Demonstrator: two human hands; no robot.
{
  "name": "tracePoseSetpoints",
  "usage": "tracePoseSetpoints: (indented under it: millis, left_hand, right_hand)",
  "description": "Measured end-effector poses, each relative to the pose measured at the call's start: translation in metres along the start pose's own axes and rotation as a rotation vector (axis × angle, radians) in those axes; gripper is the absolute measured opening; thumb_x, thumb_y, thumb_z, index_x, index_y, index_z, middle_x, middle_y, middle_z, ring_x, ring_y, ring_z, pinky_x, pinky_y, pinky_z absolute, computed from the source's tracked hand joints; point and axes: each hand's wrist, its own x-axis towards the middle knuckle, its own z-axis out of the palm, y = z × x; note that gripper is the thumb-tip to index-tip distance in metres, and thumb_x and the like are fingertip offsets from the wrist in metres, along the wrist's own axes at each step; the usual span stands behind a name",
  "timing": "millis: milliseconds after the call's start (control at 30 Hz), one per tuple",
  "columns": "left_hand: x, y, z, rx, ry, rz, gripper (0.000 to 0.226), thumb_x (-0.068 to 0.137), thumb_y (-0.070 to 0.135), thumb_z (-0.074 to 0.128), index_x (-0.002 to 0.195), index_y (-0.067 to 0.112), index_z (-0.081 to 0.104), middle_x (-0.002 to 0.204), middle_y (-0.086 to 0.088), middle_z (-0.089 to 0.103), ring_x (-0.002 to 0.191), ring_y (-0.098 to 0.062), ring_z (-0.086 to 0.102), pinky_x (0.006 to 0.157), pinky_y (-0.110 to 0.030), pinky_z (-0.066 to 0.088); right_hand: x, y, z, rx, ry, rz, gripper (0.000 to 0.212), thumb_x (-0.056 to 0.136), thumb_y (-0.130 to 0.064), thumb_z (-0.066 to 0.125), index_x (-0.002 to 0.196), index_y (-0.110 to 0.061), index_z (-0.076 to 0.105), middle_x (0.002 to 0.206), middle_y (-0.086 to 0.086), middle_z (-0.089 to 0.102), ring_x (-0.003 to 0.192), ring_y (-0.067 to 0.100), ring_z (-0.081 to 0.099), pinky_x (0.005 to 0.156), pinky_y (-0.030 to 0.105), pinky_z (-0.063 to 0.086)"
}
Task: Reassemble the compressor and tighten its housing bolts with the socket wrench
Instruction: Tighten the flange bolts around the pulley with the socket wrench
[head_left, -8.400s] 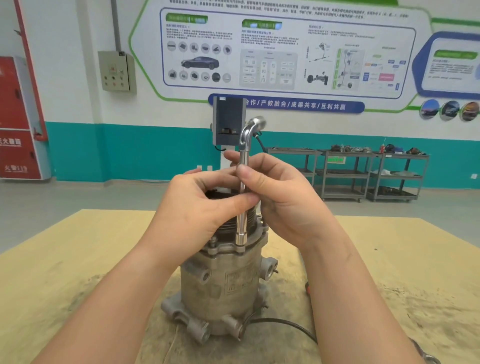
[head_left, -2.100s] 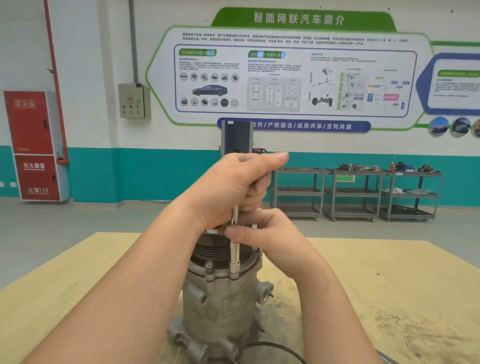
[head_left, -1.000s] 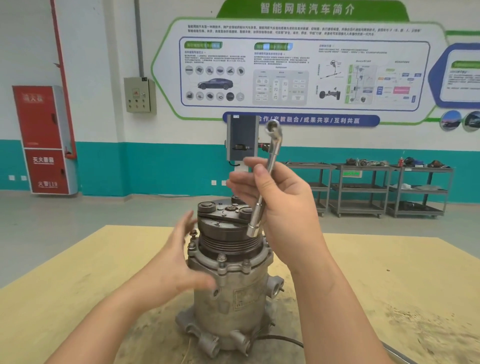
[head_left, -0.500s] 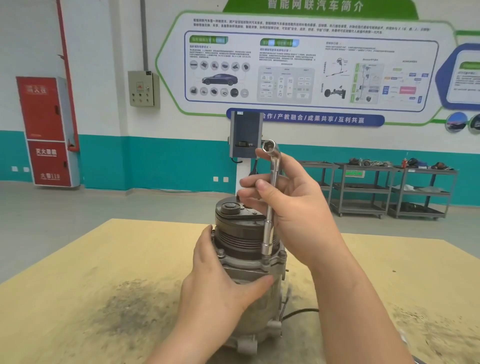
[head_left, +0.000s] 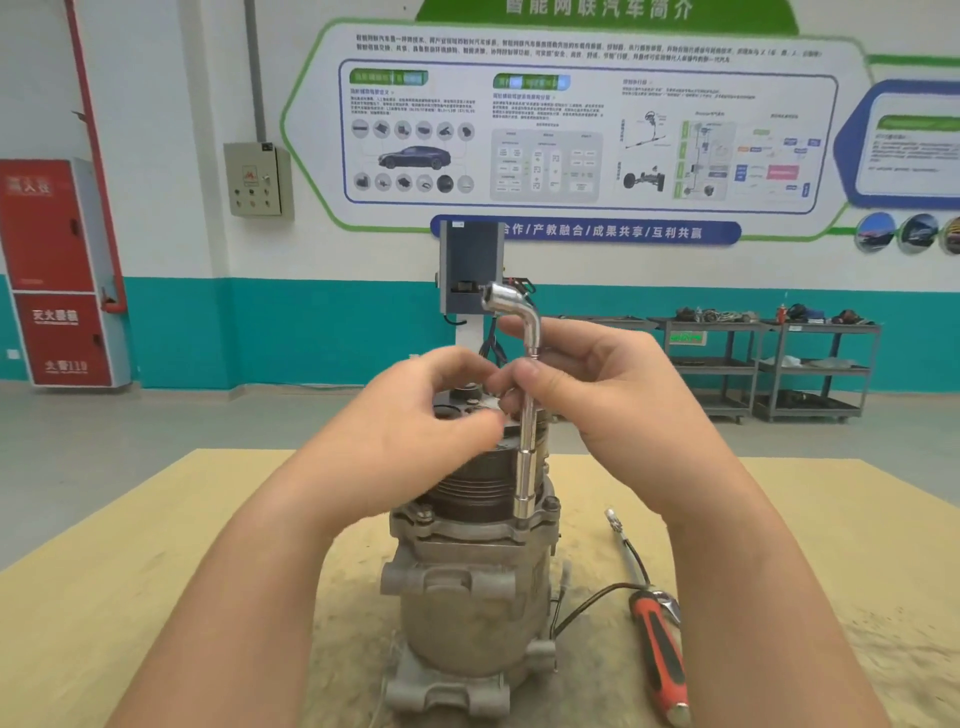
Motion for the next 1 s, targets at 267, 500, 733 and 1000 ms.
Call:
tracePoseSetpoints:
  millis: [267, 500, 733, 1000]
  left_hand:
    - [0.006, -0.004, 0.028, -0.258, 0.17, 0.008, 0.035, 0.071, 0.035, 0.085, 0.097, 0.019, 0.069, 0.095, 0.009, 0.075, 0.092, -0.003, 0.07, 0.085, -0.025, 0.054]
    - [0.005, -0.007, 0.028, -0.38, 0.173, 0.05, 0.027, 0.055, 0.046, 0.079, 0.077, 0.031, 0.074, 0.086, 0.008, 0.077, 0.083, -0.006, 0.072, 0.072, -0.02, 0.051]
    - [0.003, -0.006, 0.031, -0.429, 0.177, 0.069, 0.018, 0.059, 0.036, 0.08, 0.067, 0.022, 0.071, 0.084, 0.008, 0.077, 0.08, -0.004, 0.072, 0.071, -0.012, 0.053]
    - [0.002, -0.005, 0.032, -0.342, 0.221, 0.051, 0.018, 0.069, 0.028, 0.086, 0.08, 0.023, 0.072, 0.086, 0.011, 0.076, 0.085, -0.001, 0.07, 0.08, -0.019, 0.05]
  right_hand:
    - [0.007, 0.008, 0.006, -0.063, 0.132, 0.009, 0.012, 0.08, -0.026, 0.075, 0.087, -0.015, 0.074, 0.077, -0.004, 0.075, 0.071, 0.003, 0.069, 0.062, 0.014, 0.051]
    - [0.004, 0.021, -0.012, 0.085, -0.109, 0.015, 0.019, 0.092, -0.026, 0.057, 0.1, -0.022, 0.074, 0.115, -0.012, 0.07, 0.106, 0.002, 0.065, 0.09, 0.018, 0.05]
    - [0.01, 0.035, -0.006, 0.299, 0.003, -0.011, 0.008, 0.074, -0.026, 0.07, 0.068, -0.024, 0.076, 0.092, 0.001, 0.075, 0.086, 0.018, 0.07, 0.088, 0.036, 0.051]
    - [0.013, 0.036, 0.008, 0.396, 0.071, 0.032, 0.021, 0.068, -0.032, 0.076, 0.062, -0.021, 0.06, 0.078, 0.003, 0.07, 0.076, 0.025, 0.06, 0.072, 0.039, 0.047]
